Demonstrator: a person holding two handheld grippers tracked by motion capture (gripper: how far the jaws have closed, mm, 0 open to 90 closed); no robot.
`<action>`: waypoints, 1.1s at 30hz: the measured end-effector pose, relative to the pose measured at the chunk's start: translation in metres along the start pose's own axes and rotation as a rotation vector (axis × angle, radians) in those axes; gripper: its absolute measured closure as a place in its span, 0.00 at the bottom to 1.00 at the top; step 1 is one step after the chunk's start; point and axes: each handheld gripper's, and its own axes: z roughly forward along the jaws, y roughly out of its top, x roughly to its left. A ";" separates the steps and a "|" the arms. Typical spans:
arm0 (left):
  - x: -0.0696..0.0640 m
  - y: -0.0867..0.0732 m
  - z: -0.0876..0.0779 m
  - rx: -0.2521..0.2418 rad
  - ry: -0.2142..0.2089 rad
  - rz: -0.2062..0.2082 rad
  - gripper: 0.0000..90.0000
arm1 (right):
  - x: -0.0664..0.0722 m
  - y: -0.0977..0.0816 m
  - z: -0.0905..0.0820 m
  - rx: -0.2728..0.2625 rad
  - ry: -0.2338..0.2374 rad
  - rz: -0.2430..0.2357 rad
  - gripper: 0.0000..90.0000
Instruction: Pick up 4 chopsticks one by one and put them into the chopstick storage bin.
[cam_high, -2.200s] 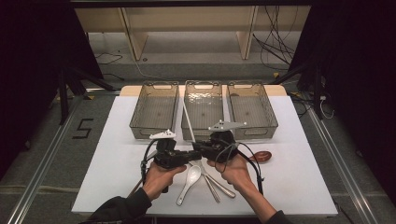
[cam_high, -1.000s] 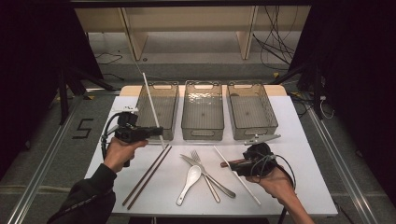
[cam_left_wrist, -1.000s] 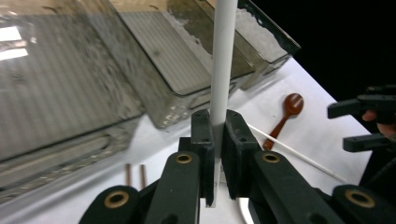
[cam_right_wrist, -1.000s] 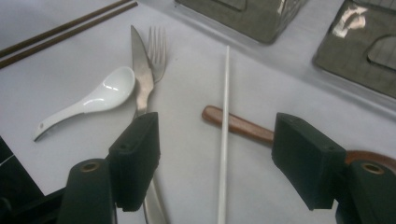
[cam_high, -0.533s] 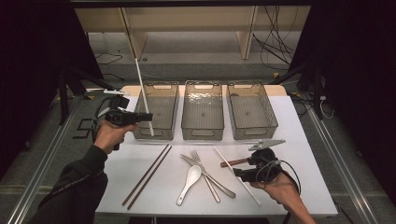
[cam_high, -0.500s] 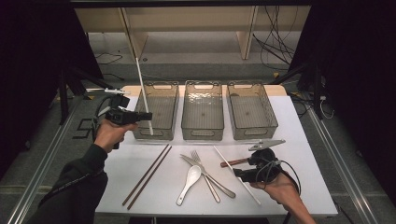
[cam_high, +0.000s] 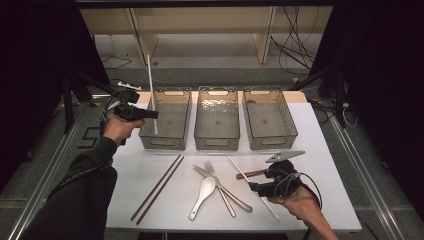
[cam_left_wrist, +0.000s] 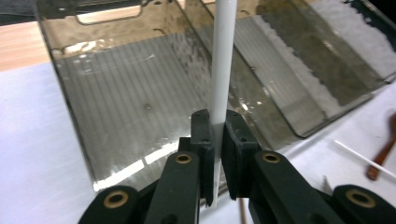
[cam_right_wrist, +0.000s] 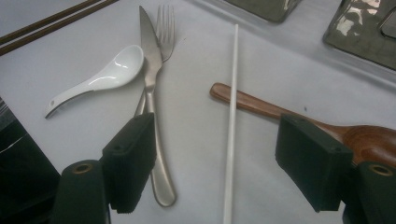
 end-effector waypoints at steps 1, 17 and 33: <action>0.000 0.000 0.000 0.000 0.000 0.000 0.92 | 0.000 0.000 0.000 0.001 0.000 0.002 0.33; 0.014 -0.002 0.024 0.055 0.065 0.001 0.92 | 0.001 0.001 0.001 0.002 0.010 -0.003 0.33; 0.026 -0.014 0.039 0.142 0.136 0.027 0.92 | 0.001 0.001 0.002 0.004 0.016 -0.011 0.33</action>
